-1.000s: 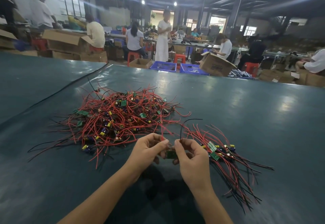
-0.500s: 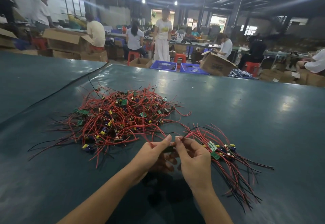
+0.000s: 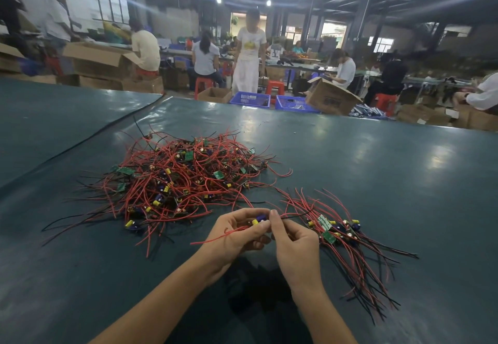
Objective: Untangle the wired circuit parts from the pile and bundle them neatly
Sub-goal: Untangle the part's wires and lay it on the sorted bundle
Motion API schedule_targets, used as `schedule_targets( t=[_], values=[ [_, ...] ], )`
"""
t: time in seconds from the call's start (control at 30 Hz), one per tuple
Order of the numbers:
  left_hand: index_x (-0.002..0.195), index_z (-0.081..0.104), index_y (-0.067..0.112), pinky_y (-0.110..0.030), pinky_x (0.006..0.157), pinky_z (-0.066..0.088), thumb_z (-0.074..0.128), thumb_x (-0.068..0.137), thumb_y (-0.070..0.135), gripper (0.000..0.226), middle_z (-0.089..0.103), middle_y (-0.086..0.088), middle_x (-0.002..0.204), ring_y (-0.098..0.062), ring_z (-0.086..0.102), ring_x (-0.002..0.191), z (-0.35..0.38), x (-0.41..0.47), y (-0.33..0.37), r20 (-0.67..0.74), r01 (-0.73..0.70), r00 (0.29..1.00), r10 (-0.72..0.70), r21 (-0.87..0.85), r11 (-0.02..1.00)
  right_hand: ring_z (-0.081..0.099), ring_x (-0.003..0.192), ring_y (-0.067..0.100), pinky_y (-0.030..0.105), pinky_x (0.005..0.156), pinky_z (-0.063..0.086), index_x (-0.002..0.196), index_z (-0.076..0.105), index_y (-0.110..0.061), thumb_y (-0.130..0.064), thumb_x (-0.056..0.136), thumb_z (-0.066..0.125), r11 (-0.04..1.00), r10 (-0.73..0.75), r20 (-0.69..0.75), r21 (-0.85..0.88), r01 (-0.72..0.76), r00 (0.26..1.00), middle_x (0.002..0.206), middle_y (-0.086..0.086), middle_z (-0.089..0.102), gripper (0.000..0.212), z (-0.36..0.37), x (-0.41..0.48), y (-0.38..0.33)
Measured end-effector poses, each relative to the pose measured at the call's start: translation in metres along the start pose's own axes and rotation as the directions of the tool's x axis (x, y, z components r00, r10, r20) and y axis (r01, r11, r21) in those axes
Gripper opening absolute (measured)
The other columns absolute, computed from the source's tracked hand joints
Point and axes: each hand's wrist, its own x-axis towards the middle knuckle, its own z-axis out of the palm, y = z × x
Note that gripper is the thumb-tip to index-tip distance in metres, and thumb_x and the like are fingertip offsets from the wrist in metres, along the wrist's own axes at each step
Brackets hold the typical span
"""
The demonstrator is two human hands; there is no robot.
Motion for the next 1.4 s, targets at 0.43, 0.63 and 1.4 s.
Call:
schedule_targets(
  t=[0.43, 0.63, 1.4],
  values=[
    [0.094, 0.073, 0.000, -0.023, 0.057, 0.049, 0.063, 0.075, 0.058, 0.063, 0.070, -0.011, 0.070, -0.014, 0.063, 0.058, 0.004, 0.001, -0.001, -0.071, 0.011, 0.997, 0.005, 0.230, 0.973, 0.070, 0.078, 0.025, 0.044, 0.078, 0.060, 0.077, 0.077, -0.036, -0.027, 0.100, 0.054, 0.997, 0.082, -0.010, 0.012, -0.082, 0.997, 0.076, 0.009, 0.072, 0.033, 0.004, 0.001, 0.003],
    [0.061, 0.070, 0.015, -0.018, 0.052, 0.045, 0.065, 0.079, 0.055, 0.044, 0.062, -0.003, 0.052, -0.011, 0.057, 0.049, 0.000, 0.002, -0.002, -0.017, -0.043, 0.999, 0.051, 0.317, 0.947, 0.066, 0.075, 0.025, 0.040, 0.074, 0.057, 0.076, 0.077, -0.031, -0.025, 0.102, 0.051, 0.959, 0.255, -0.042, 0.136, -0.247, 0.966, 0.077, 0.008, 0.072, 0.038, 0.006, 0.005, 0.005],
    [0.061, 0.069, 0.015, -0.021, 0.053, 0.046, 0.067, 0.086, 0.047, 0.040, 0.060, -0.010, 0.057, -0.014, 0.056, 0.049, 0.001, -0.006, 0.007, 0.078, -0.090, 0.994, 0.070, 0.294, 0.951, 0.029, 0.036, 0.002, 0.017, 0.032, 0.024, 0.078, 0.070, -0.017, -0.031, 0.102, 0.049, 0.863, 0.350, -0.283, 0.468, -0.190, 0.893, 0.054, -0.011, 0.042, 0.035, -0.027, 0.028, 0.000]
  ],
)
